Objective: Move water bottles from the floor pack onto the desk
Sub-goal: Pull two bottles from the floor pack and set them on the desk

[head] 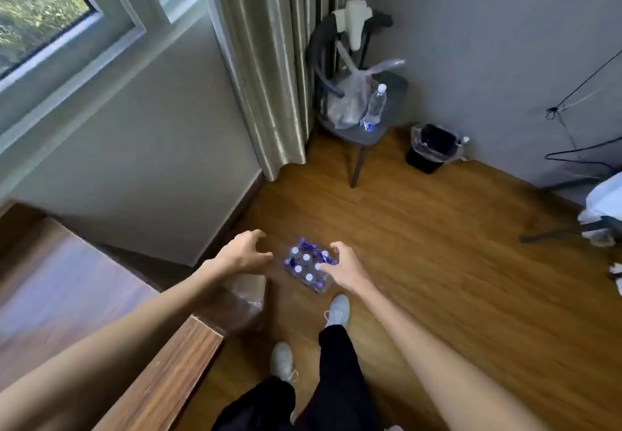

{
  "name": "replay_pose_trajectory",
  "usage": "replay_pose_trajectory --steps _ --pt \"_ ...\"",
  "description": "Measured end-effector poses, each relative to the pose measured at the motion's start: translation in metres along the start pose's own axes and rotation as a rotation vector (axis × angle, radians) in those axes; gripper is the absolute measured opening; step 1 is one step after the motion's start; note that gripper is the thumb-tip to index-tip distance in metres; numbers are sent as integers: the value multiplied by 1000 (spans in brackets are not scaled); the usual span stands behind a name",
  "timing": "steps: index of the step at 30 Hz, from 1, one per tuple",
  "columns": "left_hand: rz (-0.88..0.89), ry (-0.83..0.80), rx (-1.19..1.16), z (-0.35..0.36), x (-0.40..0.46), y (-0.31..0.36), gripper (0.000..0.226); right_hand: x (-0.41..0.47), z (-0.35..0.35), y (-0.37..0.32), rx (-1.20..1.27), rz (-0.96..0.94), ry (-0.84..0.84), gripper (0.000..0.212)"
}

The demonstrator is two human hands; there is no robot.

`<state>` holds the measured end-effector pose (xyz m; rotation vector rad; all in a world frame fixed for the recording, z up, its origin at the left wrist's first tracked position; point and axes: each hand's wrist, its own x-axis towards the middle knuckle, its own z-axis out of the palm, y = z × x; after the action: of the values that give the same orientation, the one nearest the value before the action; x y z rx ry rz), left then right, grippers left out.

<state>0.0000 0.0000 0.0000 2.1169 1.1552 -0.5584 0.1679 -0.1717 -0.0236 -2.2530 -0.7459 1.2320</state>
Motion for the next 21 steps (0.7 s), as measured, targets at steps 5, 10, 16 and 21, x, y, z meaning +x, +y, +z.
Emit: replay_pose_trajectory --steps 5,10,16,21 --pt "-126 -82 -24 40 67 25 66 73 -11 45 -17 89 -74 60" --pt "-245 -162 -40 90 128 21 57 148 1 93 -18 168 -137 58" --pt "-311 -226 -48 156 208 -1 52 229 45 156 -23 225 -213 48" --pt "-337 -179 -90 216 272 -16 43 287 97 214 -23 258 -256 36"
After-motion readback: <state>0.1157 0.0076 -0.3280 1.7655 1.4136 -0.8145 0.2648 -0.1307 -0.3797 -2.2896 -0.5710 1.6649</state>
